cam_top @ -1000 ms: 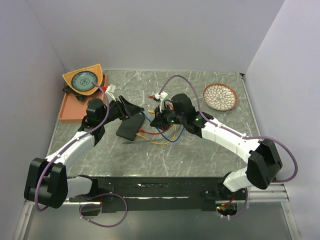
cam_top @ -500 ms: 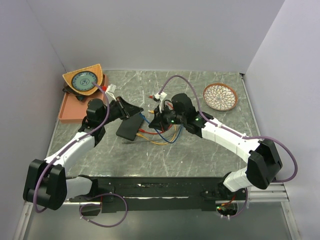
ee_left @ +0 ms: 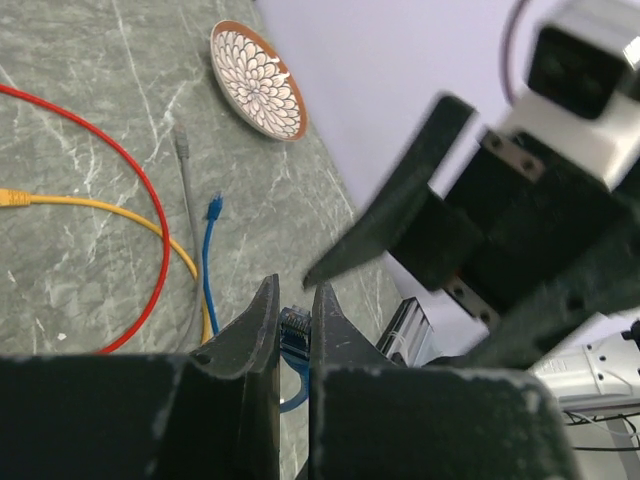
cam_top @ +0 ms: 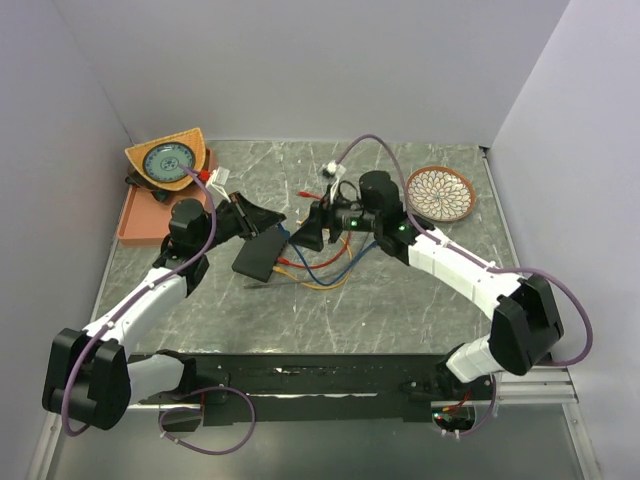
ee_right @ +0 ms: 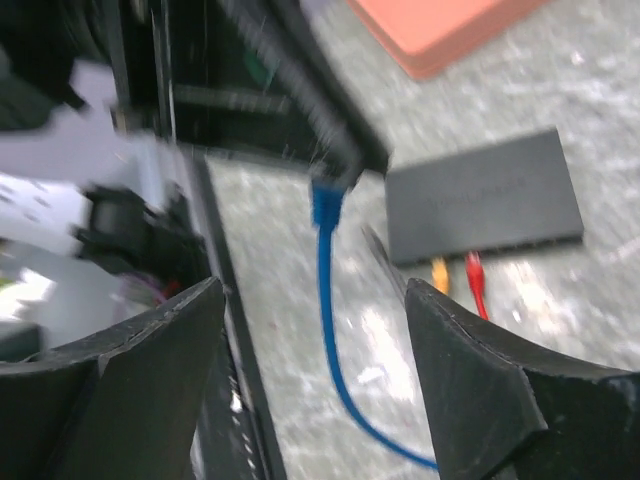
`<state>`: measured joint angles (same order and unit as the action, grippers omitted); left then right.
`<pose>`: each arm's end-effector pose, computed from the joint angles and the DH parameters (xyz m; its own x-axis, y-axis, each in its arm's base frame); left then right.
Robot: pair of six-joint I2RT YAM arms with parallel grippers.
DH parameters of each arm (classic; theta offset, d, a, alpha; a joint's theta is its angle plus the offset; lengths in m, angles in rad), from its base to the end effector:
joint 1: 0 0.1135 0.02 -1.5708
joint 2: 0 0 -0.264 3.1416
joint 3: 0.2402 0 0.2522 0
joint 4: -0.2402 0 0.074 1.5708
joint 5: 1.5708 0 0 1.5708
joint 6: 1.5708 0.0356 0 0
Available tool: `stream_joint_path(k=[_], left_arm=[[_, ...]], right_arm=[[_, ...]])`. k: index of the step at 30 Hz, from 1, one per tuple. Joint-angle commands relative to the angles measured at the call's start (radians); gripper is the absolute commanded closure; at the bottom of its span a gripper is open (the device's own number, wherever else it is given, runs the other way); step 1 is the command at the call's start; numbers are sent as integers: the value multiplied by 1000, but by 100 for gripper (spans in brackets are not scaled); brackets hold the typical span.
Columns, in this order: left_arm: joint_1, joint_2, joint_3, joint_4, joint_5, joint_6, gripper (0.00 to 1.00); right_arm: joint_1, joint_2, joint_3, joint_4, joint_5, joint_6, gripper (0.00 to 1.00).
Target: Insert the plug into the switch port
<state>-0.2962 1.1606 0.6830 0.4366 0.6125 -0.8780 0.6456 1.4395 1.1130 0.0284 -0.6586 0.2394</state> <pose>0.2455 -0.0963 0.2921 -0.6316 -0.4655 -0.6200 0.4733 0.4019 -0.7839 0.2539 0.2186 0.3235 -0.4515 -0.1053 -0.8860 -0.8606 0.3136 0.4013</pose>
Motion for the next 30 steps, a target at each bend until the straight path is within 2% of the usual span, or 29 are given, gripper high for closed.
stream_joint_path(k=[1, 6, 20, 30], left_arm=[[-14, -38, 21, 39, 10, 28, 99], [-21, -45, 29, 33, 13, 30, 99], [-21, -50, 36, 22, 6, 33, 99], [-21, -64, 43, 19, 4, 30, 99]], right_arm=[[-61, 64, 35, 276, -205, 227, 19], [-67, 143, 62, 383, -291, 343, 21], [-64, 200, 80, 444, -332, 403, 49], [-50, 206, 77, 403, -308, 373, 50]])
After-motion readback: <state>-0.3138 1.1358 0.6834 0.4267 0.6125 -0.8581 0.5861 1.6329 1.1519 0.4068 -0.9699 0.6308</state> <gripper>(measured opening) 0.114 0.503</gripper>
